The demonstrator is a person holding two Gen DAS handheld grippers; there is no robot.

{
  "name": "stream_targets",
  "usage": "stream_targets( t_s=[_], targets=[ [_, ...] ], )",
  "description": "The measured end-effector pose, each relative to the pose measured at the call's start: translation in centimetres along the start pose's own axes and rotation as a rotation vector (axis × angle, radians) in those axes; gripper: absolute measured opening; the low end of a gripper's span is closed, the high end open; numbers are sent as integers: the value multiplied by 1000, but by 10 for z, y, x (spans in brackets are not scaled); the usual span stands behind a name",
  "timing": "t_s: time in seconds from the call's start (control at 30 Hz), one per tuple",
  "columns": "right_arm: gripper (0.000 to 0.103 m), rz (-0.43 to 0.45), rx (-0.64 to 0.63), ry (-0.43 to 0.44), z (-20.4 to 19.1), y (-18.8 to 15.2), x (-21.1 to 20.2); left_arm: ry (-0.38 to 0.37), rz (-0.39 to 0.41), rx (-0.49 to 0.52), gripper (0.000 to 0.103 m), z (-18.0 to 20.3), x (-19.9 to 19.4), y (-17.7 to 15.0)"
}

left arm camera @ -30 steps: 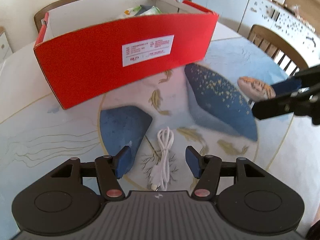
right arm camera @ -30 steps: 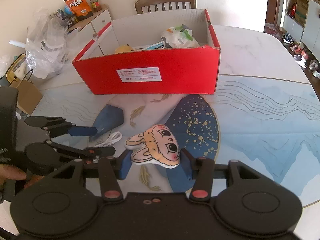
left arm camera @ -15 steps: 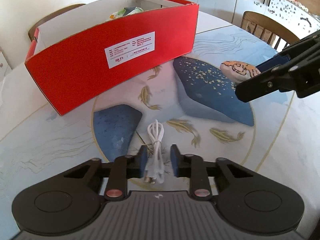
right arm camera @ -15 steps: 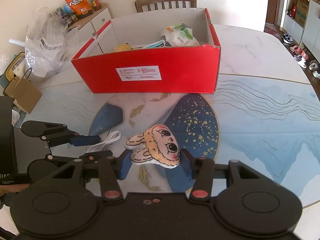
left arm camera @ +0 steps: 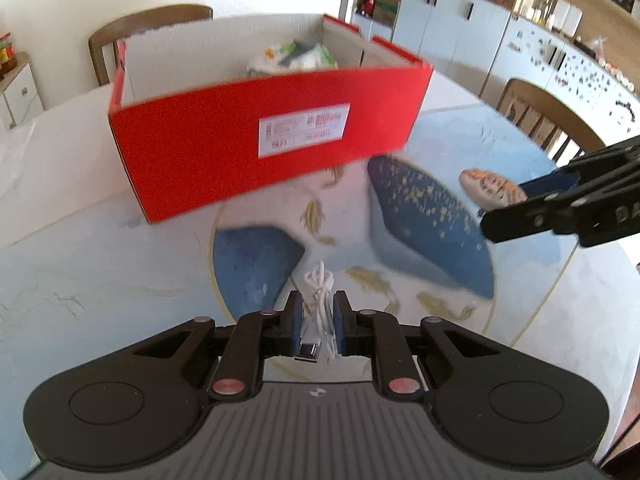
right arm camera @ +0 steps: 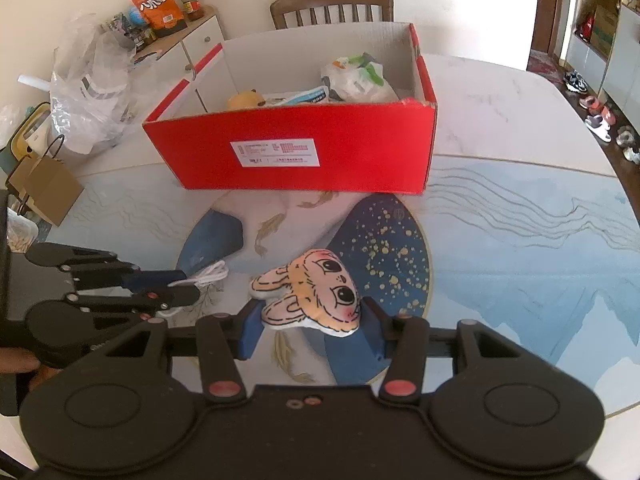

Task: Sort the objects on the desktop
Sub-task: 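Lift the cable and bunny cushion and carry both over the red box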

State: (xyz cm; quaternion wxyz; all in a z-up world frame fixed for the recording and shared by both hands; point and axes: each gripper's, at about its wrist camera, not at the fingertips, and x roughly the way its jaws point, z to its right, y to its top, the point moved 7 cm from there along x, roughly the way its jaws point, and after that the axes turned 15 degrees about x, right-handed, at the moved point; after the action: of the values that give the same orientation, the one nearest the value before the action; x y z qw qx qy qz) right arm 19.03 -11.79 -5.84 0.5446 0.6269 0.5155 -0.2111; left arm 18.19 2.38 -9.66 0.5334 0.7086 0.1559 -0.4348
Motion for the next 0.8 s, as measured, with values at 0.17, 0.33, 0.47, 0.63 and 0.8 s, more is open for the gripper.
stream_targets(
  t_s=[0.17,0.33,0.47,0.63,0.8],
  targets=[
    [50,10,-17,7,-5,7,-4,-5,41,-27,15,-3,-13,11],
    [50,10,-30,18,-9,12,-8,-17,76,-61,15,-8,-27,19],
    [50,9,-43,26,-12,18,-13,-16,109,-64,15,-9,-39,28],
    [50,21,-64,33,-14,28,-20,-6,145,-61,15,-12,-51,44],
    [50,36,-87,47,-20,41,-26,12,194,-53,15,-18,-66,62]
  ],
)
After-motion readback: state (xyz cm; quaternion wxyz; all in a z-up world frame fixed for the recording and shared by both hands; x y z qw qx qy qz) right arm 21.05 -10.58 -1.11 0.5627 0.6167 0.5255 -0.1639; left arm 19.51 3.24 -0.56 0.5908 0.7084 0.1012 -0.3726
